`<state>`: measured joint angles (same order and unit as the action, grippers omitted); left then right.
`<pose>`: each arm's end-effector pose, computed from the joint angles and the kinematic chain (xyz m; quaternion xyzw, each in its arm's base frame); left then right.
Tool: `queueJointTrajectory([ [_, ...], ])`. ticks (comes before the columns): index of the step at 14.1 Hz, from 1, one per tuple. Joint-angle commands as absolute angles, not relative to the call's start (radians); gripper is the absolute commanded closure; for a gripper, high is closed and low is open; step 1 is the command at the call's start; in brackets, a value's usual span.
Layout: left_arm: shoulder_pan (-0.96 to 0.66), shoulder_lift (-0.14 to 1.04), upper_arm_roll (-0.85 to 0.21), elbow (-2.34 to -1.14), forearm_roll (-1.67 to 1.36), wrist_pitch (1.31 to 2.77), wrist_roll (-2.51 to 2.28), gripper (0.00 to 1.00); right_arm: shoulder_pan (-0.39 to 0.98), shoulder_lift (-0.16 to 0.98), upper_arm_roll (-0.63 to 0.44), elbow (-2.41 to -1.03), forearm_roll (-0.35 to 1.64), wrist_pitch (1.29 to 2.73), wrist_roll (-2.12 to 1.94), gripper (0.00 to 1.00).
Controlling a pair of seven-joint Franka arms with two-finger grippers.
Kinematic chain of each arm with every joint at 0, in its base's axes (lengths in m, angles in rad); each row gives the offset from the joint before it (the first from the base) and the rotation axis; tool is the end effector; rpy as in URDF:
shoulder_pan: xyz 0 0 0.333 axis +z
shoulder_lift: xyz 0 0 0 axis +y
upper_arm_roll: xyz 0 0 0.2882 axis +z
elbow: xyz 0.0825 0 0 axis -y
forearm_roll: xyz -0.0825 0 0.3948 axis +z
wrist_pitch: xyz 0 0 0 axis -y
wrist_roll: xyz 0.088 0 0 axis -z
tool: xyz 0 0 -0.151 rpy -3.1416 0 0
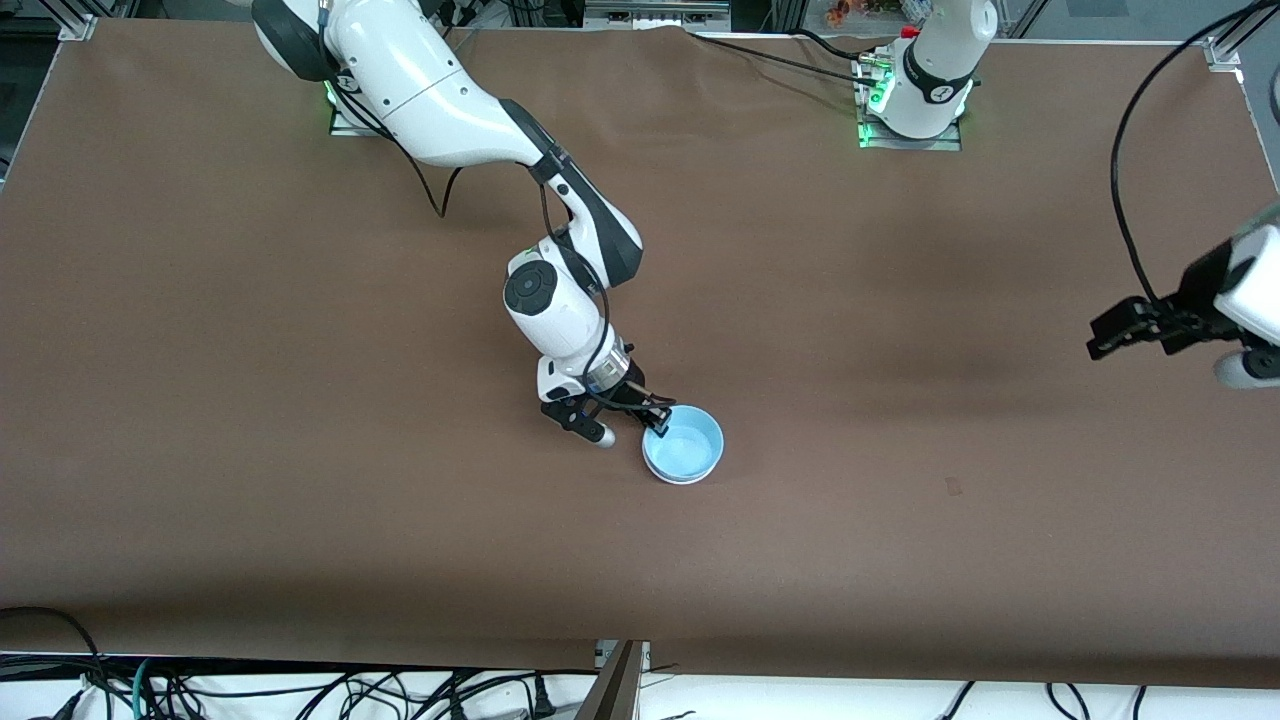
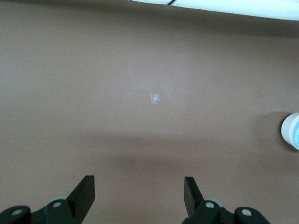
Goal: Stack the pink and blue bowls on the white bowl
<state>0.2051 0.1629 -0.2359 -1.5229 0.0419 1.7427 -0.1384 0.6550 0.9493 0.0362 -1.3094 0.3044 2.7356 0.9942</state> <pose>0.6256 -0.0055 0.4975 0.9981 0.0529 0.0307 0.0008 0.6143 0.4914 0.1524 -0.9271 0.2749 -0.0775 0.2425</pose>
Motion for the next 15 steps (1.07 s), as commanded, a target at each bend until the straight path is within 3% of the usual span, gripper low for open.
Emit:
queueJointTrajectory([
  [1, 0.114, 0.058, -0.154, -1.663, 0.02, 1.792, -0.115, 0.14, 0.65, 0.93, 0.034, -1.301, 0.291, 2.662, 0.992, 0.0],
  [3, 0.045, 0.026, -0.095, -1.675, 0.02, 1.786, -0.115, 0.14, 0.634, 0.901, 0.034, -1.299, 0.29, 2.599, 0.988, 0.0],
  [6, -0.15, -0.034, 0.085, -1.707, 0.02, 1.772, -0.115, 0.14, 0.623, 0.896, 0.034, -1.283, 0.291, 2.559, 0.988, 0.0],
  [10, -0.149, -0.015, 0.086, -1.694, 0.02, 1.769, -0.115, 0.13, 0.618, 0.882, 0.008, -1.261, 0.256, 2.449, 0.985, 0.0],
  [15, -0.155, -0.015, 0.054, -1.678, 0.021, 1.74, -0.042, 0.1, 0.569, 0.818, -0.011, -1.184, 0.198, 2.171, 0.835, 0.0],
])
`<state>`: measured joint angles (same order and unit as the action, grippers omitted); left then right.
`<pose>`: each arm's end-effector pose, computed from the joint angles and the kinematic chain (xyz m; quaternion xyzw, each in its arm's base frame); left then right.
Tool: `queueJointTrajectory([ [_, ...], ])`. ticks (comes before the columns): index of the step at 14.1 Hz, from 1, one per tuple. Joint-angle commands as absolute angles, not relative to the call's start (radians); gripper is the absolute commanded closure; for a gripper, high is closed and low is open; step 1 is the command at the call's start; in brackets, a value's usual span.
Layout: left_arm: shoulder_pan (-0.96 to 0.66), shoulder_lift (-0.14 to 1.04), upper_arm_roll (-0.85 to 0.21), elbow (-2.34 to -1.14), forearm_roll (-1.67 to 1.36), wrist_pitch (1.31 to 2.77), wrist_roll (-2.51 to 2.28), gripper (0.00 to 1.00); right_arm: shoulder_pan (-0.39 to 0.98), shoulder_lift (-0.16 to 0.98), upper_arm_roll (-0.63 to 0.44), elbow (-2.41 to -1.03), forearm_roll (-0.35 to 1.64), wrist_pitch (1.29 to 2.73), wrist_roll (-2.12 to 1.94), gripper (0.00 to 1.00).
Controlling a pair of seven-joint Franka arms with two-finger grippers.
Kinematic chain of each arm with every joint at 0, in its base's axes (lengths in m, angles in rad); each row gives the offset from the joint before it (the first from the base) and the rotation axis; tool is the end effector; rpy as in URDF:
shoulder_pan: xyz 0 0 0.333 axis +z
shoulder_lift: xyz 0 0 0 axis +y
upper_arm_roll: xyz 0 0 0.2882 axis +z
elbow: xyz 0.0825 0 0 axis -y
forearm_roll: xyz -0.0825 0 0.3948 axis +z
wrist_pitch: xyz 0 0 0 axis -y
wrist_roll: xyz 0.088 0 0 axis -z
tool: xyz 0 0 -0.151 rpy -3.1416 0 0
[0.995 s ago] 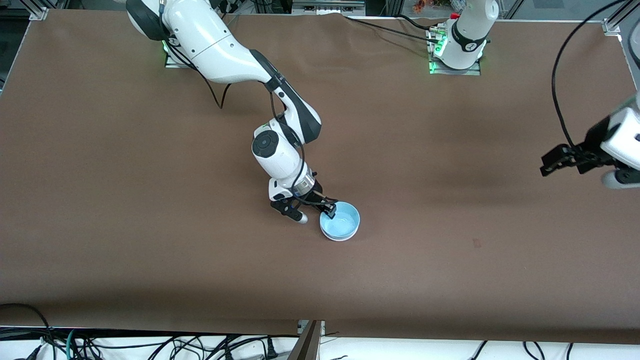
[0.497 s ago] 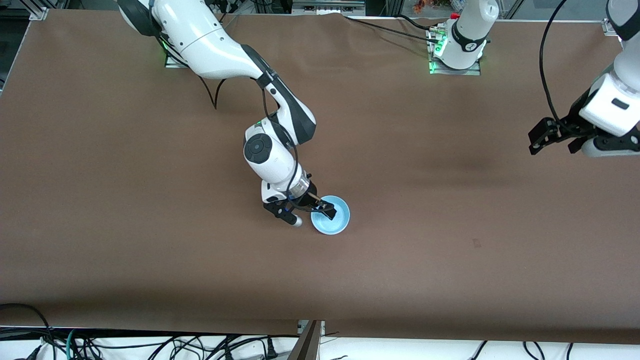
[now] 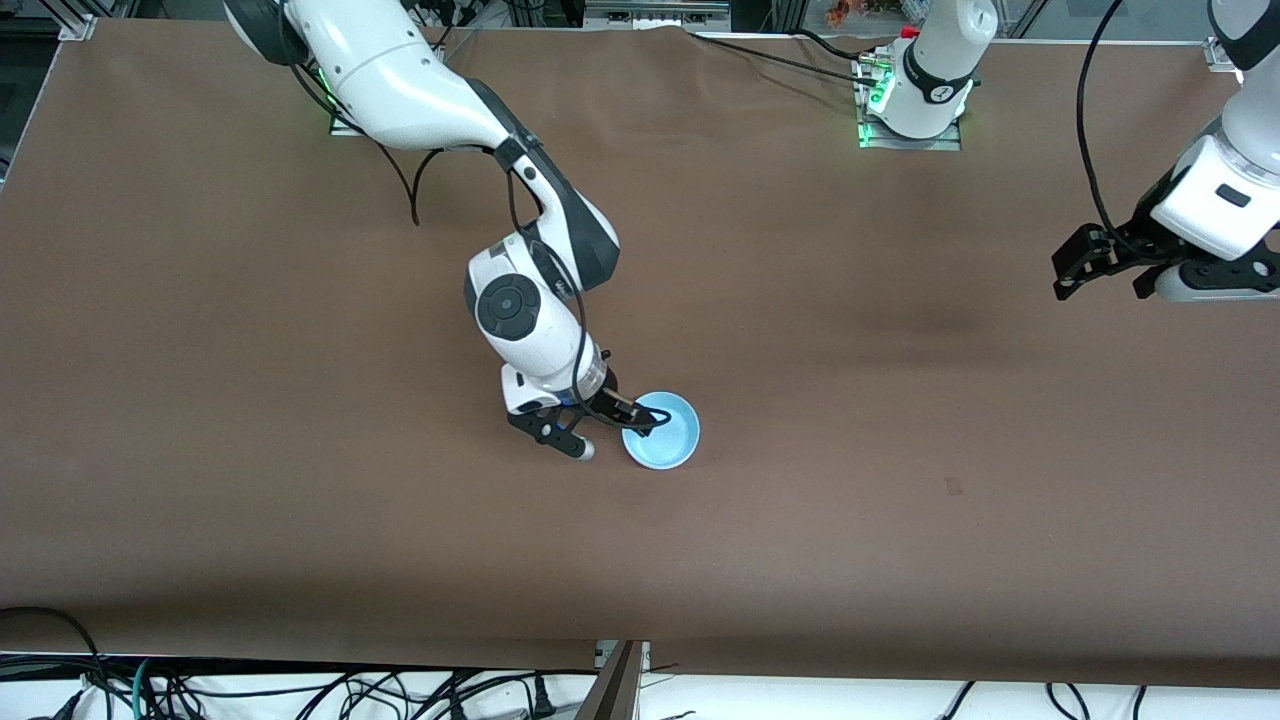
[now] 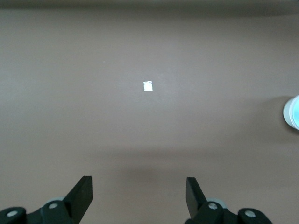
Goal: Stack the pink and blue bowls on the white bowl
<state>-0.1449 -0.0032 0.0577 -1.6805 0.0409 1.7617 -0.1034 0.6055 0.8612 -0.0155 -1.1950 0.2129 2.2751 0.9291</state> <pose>0.5816 -0.0454 0.5186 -0.9989 -0.0051 -0.0439 0.0160 0.6391 0.4462 0.2197 -0.9654 0.2223 -0.0221 0.1347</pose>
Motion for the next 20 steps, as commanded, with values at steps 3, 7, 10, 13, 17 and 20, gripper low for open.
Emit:
queueJointTrajectory([
  [3, -0.153, -0.012, 0.052, -1.626, 0.02, 1.666, -0.028, 0.07, 0.506, 0.746, -0.014, -1.184, 0.193, 2.009, 0.654, 0.0],
  [7, -0.149, -0.011, 0.054, -1.628, -0.005, 1.64, -0.02, 0.0, 0.41, 0.635, -0.023, -1.184, 0.115, 1.728, 0.402, 0.0],
  [10, -0.147, -0.011, 0.054, -1.628, -0.005, 1.64, -0.02, 0.0, 0.35, 0.533, -0.07, -1.184, 0.095, 1.518, 0.165, 0.0],
  [13, -0.149, -0.003, 0.054, -1.626, -0.003, 1.64, -0.018, 0.0, 0.307, 0.431, -0.113, -1.19, 0.094, 1.395, 0.049, 0.0],
  [17, -0.146, 0.017, 0.054, -1.624, 0.002, 1.644, -0.021, 0.0, 0.217, 0.261, -0.112, -1.265, 0.051, 1.329, 0.041, 0.0],
  [20, -0.146, 0.018, 0.054, -1.623, 0.006, 1.644, -0.023, 0.0, 0.184, 0.152, -0.107, -1.291, -0.006, 1.325, 0.04, 0.0],
])
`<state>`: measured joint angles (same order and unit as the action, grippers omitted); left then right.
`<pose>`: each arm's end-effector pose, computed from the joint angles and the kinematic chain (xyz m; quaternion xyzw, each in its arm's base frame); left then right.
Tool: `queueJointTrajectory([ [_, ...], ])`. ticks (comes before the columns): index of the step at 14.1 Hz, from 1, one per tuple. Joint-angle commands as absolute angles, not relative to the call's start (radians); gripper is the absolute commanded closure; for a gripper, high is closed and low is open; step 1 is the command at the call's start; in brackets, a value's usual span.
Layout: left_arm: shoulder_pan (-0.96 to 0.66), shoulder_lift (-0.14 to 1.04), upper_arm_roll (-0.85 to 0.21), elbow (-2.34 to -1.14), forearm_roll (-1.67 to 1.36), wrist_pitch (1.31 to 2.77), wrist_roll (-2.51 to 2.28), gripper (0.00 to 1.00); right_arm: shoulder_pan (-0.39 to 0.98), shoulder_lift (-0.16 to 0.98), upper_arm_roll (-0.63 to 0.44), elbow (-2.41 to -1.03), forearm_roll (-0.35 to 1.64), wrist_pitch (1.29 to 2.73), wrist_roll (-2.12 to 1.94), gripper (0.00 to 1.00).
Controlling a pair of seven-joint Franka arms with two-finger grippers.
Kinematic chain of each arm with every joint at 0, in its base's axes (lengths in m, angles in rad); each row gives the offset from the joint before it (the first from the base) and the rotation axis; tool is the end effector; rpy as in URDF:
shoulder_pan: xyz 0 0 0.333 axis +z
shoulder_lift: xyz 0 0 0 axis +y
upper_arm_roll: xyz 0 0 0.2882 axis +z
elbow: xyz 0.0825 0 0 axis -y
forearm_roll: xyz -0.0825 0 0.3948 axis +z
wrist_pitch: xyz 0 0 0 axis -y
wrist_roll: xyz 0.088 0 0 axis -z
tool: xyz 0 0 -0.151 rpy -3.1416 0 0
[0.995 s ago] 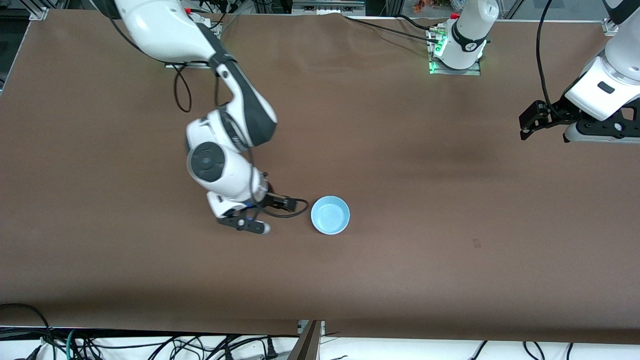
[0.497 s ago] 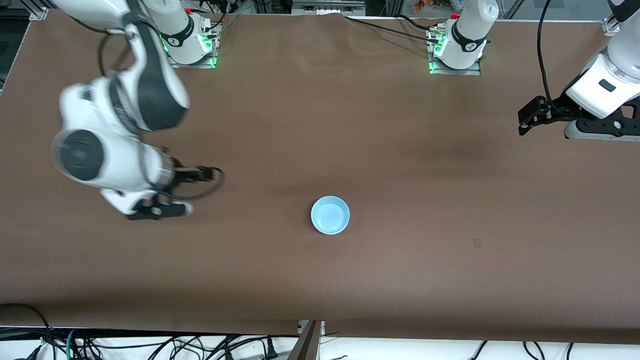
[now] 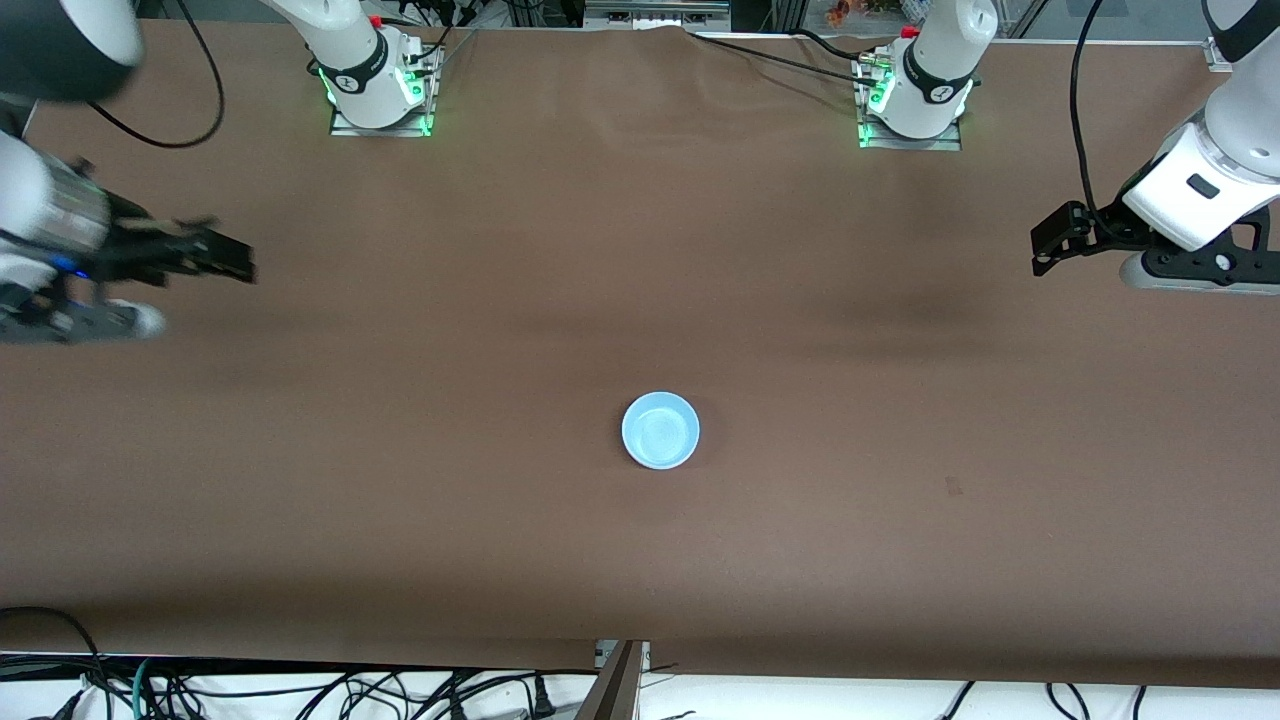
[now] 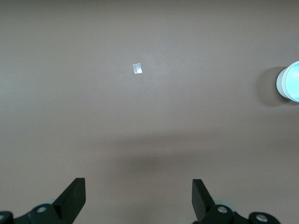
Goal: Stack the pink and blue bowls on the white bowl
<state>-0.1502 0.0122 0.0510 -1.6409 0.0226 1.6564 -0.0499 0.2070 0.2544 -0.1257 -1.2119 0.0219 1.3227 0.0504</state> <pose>0.5722 -0.0538 0.5193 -0.9996 0.0256 -0.0025 0.0114 0.5984 0.0618 0.5533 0.9973 0.0182 -0.0703 0.0098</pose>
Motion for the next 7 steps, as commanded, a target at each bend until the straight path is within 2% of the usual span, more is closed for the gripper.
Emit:
queueJointTrajectory([
  [1, -0.146, 0.018, 0.054, -1.623, 0.006, 1.644, -0.021, 0.0, 0.166, 0.114, -0.106, -1.342, -0.009, 1.334, 0.037, 0.0],
  [5, -0.144, 0.025, 0.054, -1.623, 0.005, 1.646, -0.02, 0.0, 0.094, 0.045, -0.061, -1.465, -0.012, 1.339, 0.008, 0.0],
  [7, -0.143, 0.026, 0.055, -1.623, 0.005, 1.647, -0.02, 0.0, 0.074, 0.038, -0.019, -1.479, -0.018, 1.339, 0.009, 0.0],
])
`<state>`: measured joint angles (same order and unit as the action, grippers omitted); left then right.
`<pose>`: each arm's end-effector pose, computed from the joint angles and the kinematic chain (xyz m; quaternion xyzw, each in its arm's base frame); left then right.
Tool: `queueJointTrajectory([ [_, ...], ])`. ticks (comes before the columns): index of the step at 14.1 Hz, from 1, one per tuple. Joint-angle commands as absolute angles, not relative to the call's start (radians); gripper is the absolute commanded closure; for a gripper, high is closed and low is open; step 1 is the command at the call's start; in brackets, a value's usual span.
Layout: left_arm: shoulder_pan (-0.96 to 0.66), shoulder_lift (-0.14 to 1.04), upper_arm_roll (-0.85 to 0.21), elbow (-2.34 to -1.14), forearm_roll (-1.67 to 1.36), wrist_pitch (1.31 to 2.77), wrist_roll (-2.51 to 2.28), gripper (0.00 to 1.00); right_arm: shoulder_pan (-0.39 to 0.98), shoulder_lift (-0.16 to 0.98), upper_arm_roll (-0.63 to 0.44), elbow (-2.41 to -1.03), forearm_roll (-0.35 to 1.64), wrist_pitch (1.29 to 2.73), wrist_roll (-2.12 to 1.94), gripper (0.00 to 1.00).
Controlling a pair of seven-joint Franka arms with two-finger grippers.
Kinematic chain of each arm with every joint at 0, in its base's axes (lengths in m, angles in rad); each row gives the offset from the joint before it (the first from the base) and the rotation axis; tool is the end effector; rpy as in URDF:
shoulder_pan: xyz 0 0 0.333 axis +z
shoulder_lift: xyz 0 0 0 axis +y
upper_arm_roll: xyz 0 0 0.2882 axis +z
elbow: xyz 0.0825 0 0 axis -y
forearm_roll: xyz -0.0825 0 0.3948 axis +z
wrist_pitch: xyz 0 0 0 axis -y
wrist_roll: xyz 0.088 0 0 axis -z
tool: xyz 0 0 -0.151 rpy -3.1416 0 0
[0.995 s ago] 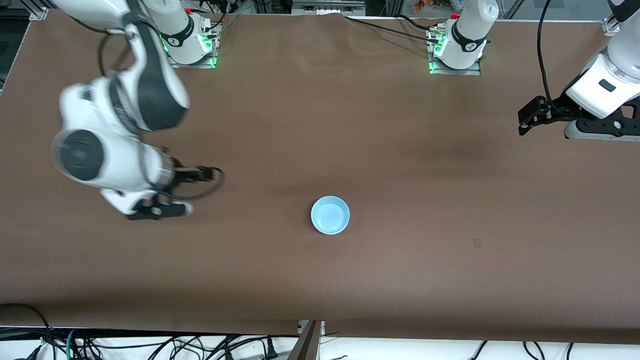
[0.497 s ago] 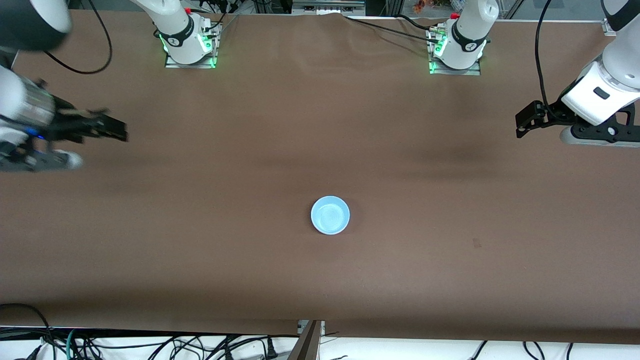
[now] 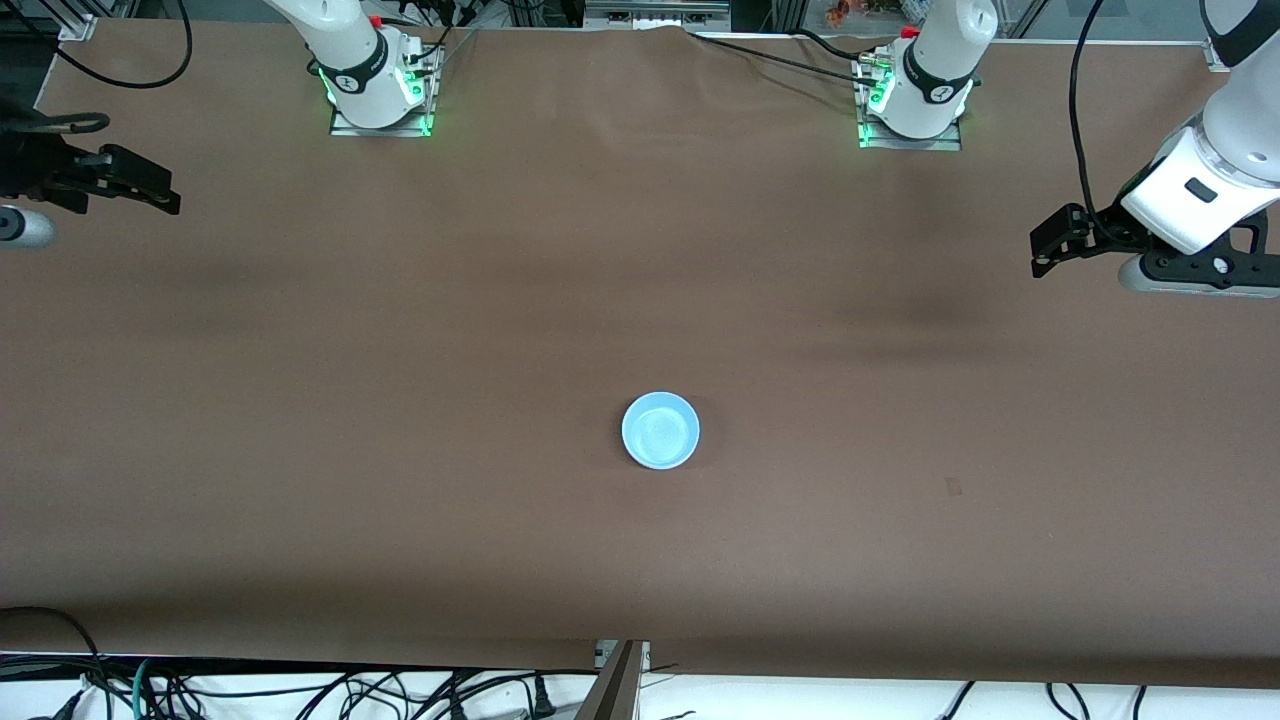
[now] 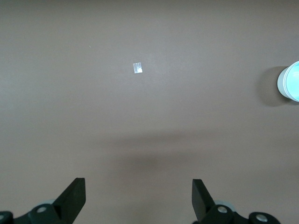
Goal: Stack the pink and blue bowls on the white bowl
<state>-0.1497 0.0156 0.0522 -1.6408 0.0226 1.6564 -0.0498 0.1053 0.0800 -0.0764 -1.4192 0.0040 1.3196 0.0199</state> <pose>0.5730 -0.0530 0.5174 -0.9996 0.0248 -0.0009 0.0116 0.5524 0.0182 0.5600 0.9960 0.0047 -0.0895 0.0033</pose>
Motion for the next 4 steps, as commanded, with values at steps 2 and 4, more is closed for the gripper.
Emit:
queueJointTrajectory([
  [2, -0.143, 0.028, 0.055, -1.623, 0.005, 1.649, -0.02, 0.0, 0.072, 0.038, -0.015, -1.483, -0.02, 1.339, 0.015, 0.0],
  [4, -0.143, 0.031, 0.055, -1.623, 0.003, 1.651, -0.02, 0.0, 0.075, 0.054, -0.015, -1.473, -0.021, 1.335, 0.011, 0.0],
])
